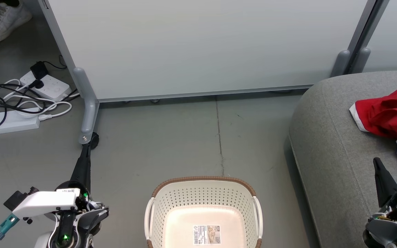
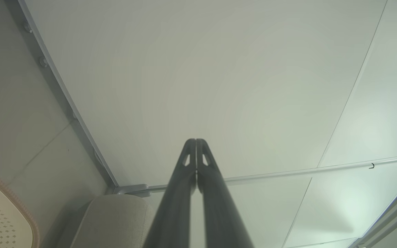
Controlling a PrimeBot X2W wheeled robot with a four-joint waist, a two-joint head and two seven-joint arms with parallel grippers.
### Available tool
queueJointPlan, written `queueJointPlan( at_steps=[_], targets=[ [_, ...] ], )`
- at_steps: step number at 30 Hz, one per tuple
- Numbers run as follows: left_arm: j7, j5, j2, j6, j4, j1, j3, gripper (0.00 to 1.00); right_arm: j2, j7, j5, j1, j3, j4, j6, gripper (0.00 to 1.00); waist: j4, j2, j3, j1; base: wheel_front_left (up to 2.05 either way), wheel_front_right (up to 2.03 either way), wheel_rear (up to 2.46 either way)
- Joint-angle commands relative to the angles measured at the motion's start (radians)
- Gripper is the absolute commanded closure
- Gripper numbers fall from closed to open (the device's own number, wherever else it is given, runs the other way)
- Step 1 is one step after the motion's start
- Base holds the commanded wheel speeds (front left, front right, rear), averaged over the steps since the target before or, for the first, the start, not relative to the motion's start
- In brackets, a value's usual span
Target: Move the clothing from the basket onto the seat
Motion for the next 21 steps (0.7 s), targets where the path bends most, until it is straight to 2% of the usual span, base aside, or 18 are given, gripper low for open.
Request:
queueJointPlan(
  at_steps=[1, 21],
  targets=[
    [0.001, -0.004, 0.002, -0.005, 0.0, -0.009, 0.001, 1.0, -0.003, 0.006, -0.003, -0.011, -0.004, -0.002, 0.002, 1.0, 0.0, 0.0, 0.0, 0.0, 0.0, 0.0, 0.0],
    [0.001, -0.004, 0.002, -0.005, -0.001, -0.009, 0.0, 1.0, -0.002, 0.006, -0.004, -0.011, -0.005, -0.002, 0.002, 1.0, 0.0, 0.0, 0.0, 0.0, 0.0, 0.0, 0.0]
  ],
)
